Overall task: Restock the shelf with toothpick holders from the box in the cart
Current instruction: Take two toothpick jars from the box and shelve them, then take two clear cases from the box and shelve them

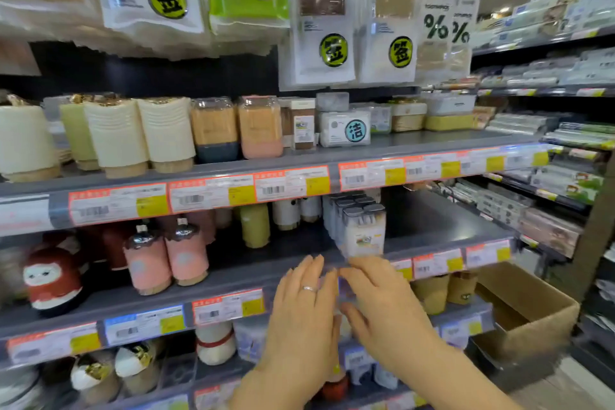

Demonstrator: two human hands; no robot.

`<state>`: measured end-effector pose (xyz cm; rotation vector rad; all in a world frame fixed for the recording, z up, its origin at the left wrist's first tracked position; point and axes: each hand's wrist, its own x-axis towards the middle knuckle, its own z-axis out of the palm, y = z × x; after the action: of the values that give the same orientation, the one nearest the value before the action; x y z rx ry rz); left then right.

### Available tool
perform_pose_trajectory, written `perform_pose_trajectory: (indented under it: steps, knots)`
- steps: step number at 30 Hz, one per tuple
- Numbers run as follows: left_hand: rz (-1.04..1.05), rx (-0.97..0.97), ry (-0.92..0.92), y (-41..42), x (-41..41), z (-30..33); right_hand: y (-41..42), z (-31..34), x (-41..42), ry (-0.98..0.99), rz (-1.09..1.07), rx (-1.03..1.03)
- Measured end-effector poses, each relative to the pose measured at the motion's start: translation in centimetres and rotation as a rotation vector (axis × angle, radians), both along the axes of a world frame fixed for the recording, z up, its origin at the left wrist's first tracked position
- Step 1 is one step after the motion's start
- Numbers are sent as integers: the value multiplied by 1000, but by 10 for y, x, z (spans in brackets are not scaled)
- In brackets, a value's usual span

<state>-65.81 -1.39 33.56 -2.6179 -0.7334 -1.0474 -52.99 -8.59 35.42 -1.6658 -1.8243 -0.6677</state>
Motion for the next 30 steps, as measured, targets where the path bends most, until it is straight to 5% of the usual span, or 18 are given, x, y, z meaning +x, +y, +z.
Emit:
perform_pose_trajectory:
  steps: [6,11,20,30]
  knots:
    - [9,-405,490,-69,82,-38,-70,-79,74,25,-313,-521]
    - [-48,-431,653,-123,161,-81,-130,-117,136,174,-424,-743]
    - [-144,-489,774,-190,271,-133,-221,-162,232,305,-572,-887]
    - [-189,-565,815,-169,390,-163,-206,-194,336,457,-581,-875]
